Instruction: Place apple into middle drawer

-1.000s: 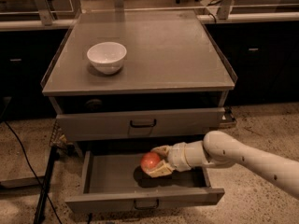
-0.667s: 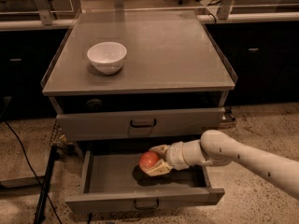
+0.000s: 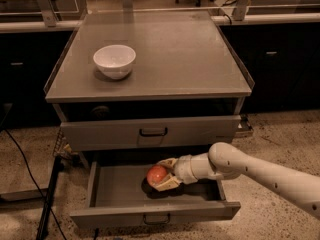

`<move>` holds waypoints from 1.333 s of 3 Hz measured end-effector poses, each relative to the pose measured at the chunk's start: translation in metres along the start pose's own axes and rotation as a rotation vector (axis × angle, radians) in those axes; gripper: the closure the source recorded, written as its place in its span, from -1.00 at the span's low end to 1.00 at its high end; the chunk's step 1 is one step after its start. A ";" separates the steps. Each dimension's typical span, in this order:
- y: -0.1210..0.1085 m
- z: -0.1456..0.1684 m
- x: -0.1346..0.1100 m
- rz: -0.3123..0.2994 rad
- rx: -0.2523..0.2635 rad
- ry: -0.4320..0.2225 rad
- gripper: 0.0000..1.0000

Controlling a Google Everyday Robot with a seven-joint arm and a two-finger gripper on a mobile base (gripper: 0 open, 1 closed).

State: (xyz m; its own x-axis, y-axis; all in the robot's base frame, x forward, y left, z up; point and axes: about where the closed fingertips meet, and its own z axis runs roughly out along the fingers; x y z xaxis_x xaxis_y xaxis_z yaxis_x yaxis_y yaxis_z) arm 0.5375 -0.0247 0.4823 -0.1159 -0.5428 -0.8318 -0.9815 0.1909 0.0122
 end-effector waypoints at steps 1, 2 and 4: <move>-0.006 0.011 0.018 -0.023 0.026 -0.014 1.00; -0.010 0.016 0.027 -0.040 0.043 -0.020 1.00; -0.019 0.037 0.045 -0.069 0.037 0.014 1.00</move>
Offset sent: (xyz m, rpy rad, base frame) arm 0.0157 -0.0084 -0.0423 0.0091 -0.0923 -0.0277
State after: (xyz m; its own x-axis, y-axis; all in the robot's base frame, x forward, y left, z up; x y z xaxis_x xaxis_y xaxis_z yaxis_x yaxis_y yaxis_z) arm 0.5567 -0.0220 0.4240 -0.0504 -0.5670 -0.8222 -0.9810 0.1826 -0.0658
